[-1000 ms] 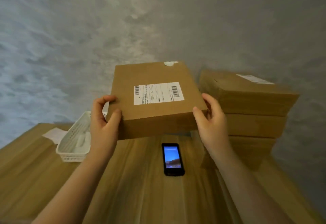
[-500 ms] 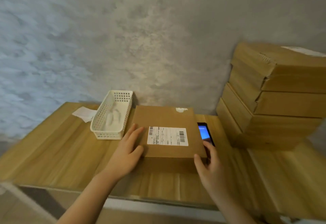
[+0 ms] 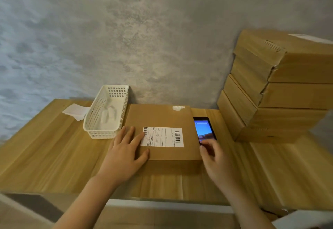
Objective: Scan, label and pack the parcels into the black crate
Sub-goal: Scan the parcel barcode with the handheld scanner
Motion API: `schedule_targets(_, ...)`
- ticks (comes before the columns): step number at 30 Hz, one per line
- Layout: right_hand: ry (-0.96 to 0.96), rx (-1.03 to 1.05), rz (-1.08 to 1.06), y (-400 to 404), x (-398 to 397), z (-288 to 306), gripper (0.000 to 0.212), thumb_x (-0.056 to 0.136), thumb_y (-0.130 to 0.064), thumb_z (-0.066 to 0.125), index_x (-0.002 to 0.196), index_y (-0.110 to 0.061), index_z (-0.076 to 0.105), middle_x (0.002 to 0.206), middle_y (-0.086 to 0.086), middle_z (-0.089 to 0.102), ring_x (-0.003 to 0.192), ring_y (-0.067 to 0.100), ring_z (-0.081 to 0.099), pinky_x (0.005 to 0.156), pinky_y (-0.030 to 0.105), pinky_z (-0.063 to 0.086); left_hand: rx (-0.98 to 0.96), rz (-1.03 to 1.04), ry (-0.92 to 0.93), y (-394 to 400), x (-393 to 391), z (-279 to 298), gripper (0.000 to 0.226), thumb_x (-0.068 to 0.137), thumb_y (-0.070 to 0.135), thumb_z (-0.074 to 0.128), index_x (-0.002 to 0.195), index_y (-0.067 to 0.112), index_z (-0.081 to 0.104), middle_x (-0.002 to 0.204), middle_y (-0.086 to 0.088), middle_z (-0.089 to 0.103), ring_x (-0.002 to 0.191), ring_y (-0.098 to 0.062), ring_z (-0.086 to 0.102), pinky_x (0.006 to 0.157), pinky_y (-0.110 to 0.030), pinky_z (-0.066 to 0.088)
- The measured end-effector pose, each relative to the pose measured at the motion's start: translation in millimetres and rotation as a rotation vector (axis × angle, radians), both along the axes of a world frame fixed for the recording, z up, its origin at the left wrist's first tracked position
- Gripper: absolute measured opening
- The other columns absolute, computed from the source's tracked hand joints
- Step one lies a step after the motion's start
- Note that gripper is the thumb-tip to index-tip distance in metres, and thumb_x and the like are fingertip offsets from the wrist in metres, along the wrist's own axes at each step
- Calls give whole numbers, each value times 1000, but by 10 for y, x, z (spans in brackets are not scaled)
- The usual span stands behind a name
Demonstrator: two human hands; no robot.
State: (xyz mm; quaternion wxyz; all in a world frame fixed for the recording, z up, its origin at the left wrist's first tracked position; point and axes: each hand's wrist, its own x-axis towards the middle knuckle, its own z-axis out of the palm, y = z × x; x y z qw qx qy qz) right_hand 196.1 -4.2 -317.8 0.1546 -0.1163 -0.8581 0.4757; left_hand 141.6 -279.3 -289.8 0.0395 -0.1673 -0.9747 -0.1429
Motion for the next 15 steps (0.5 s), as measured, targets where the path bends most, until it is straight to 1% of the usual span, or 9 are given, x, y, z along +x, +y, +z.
schedule_targets(1, -13, 38, -41, 99, -94, 15, 23, 96, -25, 58, 118, -26, 53, 119, -6, 60, 101, 6, 59, 79, 26, 56, -1, 4, 10, 16, 8, 2, 83, 79, 73, 11, 151, 34, 29, 163, 0, 18, 151, -22, 5, 120, -41, 11)
schedule_targets(3, -89, 163, -94, 329, -344, -8, 37, 94, -25, 62, 128, -19, 50, 125, 2, 59, 104, 11, 59, 74, 24, 54, 2, 6, 29, 35, 22, -9, 81, 82, 71, 12, 151, 33, 32, 162, 1, 20, 149, -20, 12, 119, -40, 17)
schedule_targets(5, -253, 319, -93, 515, -613, -70, 62, 88, -41, 67, 137, -15, 42, 131, 6, 56, 111, 21, 58, 77, 31, 54, 2, 11, 49, 32, 21, -39, 78, 85, 69, 16, 149, 31, 36, 161, 1, 25, 148, -20, 18, 118, -40, 21)
schedule_targets(7, -445, 400, -70, 587, -838, -104, 81, 80, -60, 66, 141, -15, 37, 132, 7, 54, 112, 25, 58, 78, 31, 51, 1, 19, 64, 24, 19, -71, 74, 87, 68, 20, 147, 29, 41, 159, 0, 31, 147, -21, 24, 117, -42, 25)
schedule_targets(10, -618, 498, -48, 586, -1089, -162, 89, 68, -74, 64, 132, -18, 42, 125, 6, 56, 102, 21, 58, 79, 31, 51, 2, 26, 77, 26, 14, -93, 72, 88, 67, 23, 146, 28, 43, 157, 0, 33, 146, -21, 27, 116, -42, 25)
schedule_targets(12, -664, 527, -63, 621, -1253, -254, 95, 61, -76, 66, 133, -19, 41, 125, 7, 53, 104, 23, 57, 79, 30, 49, 7, 26, 78, 27, 10, -96, 73, 88, 67, 22, 147, 29, 41, 158, 1, 31, 147, -20, 24, 117, -40, 23)
schedule_targets(13, -673, 511, -58, 623, -1307, -264, 95, 56, -76, 66, 130, -20, 44, 122, 7, 55, 102, 23, 58, 79, 31, 50, 10, 26, 79, 24, 11, -99, 73, 88, 68, 21, 148, 30, 39, 159, 2, 29, 148, -19, 22, 118, -40, 22)
schedule_targets(14, -663, 490, -43, 630, -1355, -273, 90, 52, -75, 66, 123, -21, 50, 114, 6, 58, 96, 23, 59, 79, 32, 53, 18, 27, 78, 23, 12, -101, 74, 88, 69, 21, 149, 30, 37, 159, 3, 28, 148, -18, 21, 119, -39, 21)
schedule_targets(15, -652, 465, -5, 620, -1366, -238, 76, 54, -71, 67, 113, -23, 56, 106, 5, 61, 89, 22, 61, 77, 33, 55, 28, 25, 74, 19, 15, -99, 76, 87, 70, 20, 150, 30, 34, 160, 4, 26, 149, -16, 19, 120, -38, 19)
